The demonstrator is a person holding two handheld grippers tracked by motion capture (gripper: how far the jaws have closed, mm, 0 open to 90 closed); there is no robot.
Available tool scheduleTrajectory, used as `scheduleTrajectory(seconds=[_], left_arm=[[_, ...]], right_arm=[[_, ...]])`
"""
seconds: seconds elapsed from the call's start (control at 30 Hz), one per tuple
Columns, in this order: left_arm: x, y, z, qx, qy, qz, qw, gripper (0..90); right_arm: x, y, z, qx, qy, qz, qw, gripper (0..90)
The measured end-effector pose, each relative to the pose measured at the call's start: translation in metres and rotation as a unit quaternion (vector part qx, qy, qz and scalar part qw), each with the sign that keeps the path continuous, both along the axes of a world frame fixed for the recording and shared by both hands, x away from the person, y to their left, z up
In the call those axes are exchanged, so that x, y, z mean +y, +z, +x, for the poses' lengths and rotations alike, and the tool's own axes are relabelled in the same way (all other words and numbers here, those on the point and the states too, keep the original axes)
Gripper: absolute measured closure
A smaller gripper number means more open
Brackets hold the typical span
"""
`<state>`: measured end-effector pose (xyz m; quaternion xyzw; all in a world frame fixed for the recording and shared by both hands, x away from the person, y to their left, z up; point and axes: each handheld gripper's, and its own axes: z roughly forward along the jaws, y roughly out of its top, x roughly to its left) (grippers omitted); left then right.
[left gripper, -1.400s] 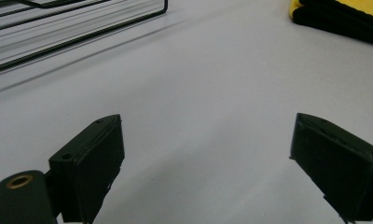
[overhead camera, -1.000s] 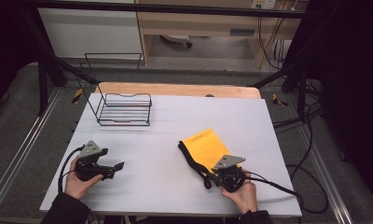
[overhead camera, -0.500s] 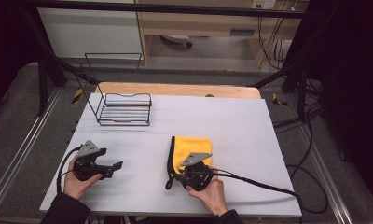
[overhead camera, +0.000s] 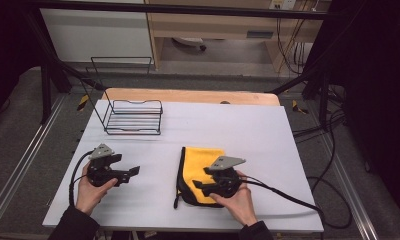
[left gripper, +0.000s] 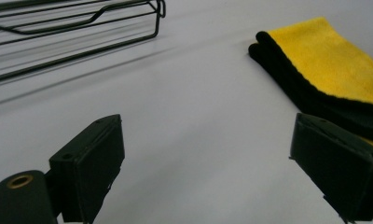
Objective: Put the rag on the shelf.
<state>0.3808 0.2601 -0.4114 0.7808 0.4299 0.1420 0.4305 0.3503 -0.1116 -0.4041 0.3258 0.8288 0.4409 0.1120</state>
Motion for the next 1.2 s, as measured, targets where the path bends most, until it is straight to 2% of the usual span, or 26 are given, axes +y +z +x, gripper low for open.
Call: scheduleTrajectory(seconds=[0.1,0.3,0.33,0.37,0.4,0.47,0.57,0.6,0.63,0.67,0.8,0.97,1.13,1.2], left_arm=[[-0.020,0.006,0.010,0.001,-0.003,0.004,1.0000,10.3],[-0.064,0.009,0.037,0.013,-0.010,0.011,0.9998,14.4],[-0.064,0.009,0.037,0.013,-0.010,0.011,0.9998,15.2],[-0.079,0.007,0.045,0.019,-0.011,0.015,0.9996,15.8],[-0.079,0.007,0.045,0.019,-0.011,0.015,0.9996,16.6],[-0.093,0.004,0.053,0.018,-0.012,0.021,0.9995,19.7],[-0.109,-0.004,0.066,0.032,-0.010,0.028,0.9991,23.7],[-0.117,-0.010,0.075,0.045,-0.010,0.029,0.9985,24.9],[-0.117,-0.010,0.075,0.045,-0.010,0.029,0.9985,27.0],[-0.124,-0.016,0.081,0.057,-0.013,0.027,0.9979,29.9],[-0.134,-0.024,0.087,0.073,-0.021,0.027,0.9968,38.4],[-0.144,-0.034,0.094,0.088,-0.034,0.026,0.9952,46.6],[-0.149,-0.036,0.094,0.081,-0.036,0.027,0.9957,50.7],[-0.150,-0.036,0.093,0.081,-0.041,0.027,0.9955,58.3]], right_arm=[[-0.022,0.000,0.012,-0.007,-0.030,0.013,0.9994,31.8],[-0.048,-0.014,0.031,-0.011,-0.089,0.003,0.9960,21.1],[-0.050,-0.017,0.034,-0.008,-0.093,0.003,0.9956,20.1],[-0.052,-0.019,0.037,-0.007,-0.098,0.000,0.9951,19.3],[-0.054,-0.021,0.039,-0.006,-0.101,-0.004,0.9948,18.2],[-0.056,-0.025,0.043,-0.004,-0.107,-0.007,0.9943,17.0],[-0.058,-0.028,0.046,-0.001,-0.110,-0.010,0.9939,14.8],[-0.059,-0.028,0.046,0.000,-0.111,-0.010,0.9938,14.4],[-0.060,-0.028,0.046,-0.001,-0.112,-0.010,0.9937,14.3],[-0.061,-0.028,0.046,-0.002,-0.112,-0.011,0.9936,14.0],[-0.063,-0.028,0.047,-0.004,-0.112,-0.018,0.9935,13.0],[-0.065,-0.027,0.047,-0.001,-0.115,-0.007,0.9933,13.4],[-0.066,-0.027,0.048,0.004,-0.113,-0.002,0.9935,12.7],[-0.065,-0.028,0.049,0.005,-0.112,-0.001,0.9937,12.3]])
